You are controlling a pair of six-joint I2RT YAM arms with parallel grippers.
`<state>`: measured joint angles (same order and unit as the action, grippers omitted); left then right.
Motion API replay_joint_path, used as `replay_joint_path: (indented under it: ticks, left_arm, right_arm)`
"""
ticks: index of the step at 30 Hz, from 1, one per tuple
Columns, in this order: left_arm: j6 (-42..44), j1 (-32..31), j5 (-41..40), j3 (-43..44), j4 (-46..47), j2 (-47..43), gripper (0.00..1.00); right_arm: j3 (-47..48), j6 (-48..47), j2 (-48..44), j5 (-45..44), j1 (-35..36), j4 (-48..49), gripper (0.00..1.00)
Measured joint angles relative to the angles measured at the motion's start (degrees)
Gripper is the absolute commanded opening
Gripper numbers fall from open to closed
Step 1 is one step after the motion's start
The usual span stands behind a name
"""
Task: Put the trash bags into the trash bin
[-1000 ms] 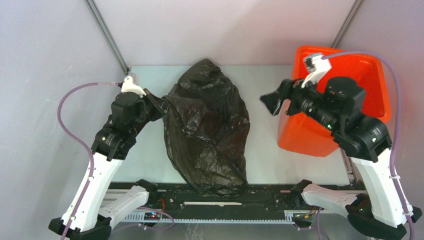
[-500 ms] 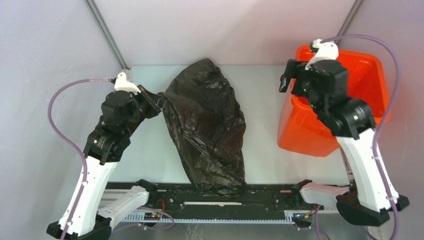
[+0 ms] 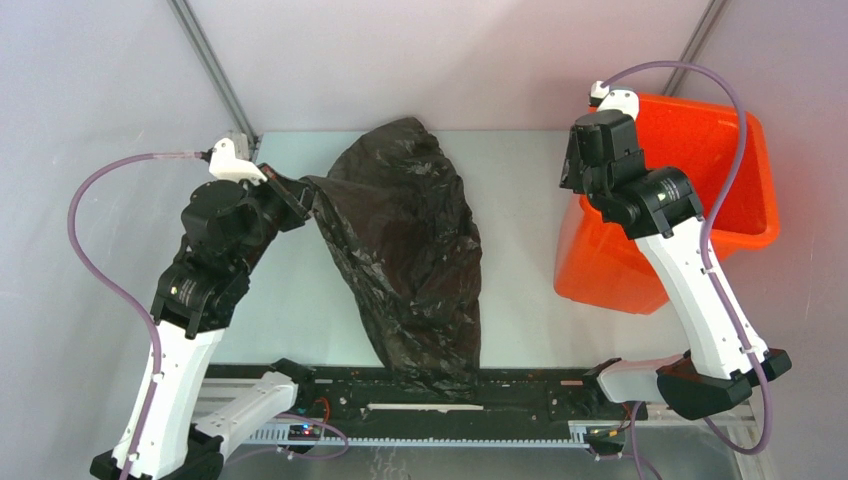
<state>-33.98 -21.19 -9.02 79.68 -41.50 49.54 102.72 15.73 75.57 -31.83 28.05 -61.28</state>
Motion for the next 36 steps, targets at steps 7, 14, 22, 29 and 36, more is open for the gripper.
replay_joint_path:
  ticks: [7, 14, 22, 29, 36]
  left_arm:
    - [1.62, 0.02, -2.36, 0.35, -0.35, -0.98, 0.0]
    - [3.23, 0.11, -4.61, 1.16, -1.7, -1.62, 0.0]
    - [4.52, 0.11, -6.25, 2.64, -2.12, -2.12, 0.0]
    - [4.57, 0.11, -7.32, 2.64, -2.45, -2.86, 0.0]
    - [4.42, 0.11, -7.28, 2.64, -2.58, -4.04, 0.0]
  right_arm:
    - [-0.7, -1.6, -0.17, 0.11, 0.9, 0.98, 0.22]
    - [-6.84, -8.59, -3.85, 6.6, 4.61, 8.68, 0.05]
    - [-7.8, -12.39, -4.17, 19.15, 2.54, 12.98, 0.0]
    - [-9.38, -17.59, -4.94, 32.04, 0.76, 15.45, 0.0]
    - [-8.87, -20.11, -4.79, 37.79, -0.28, 14.8, 0.64]
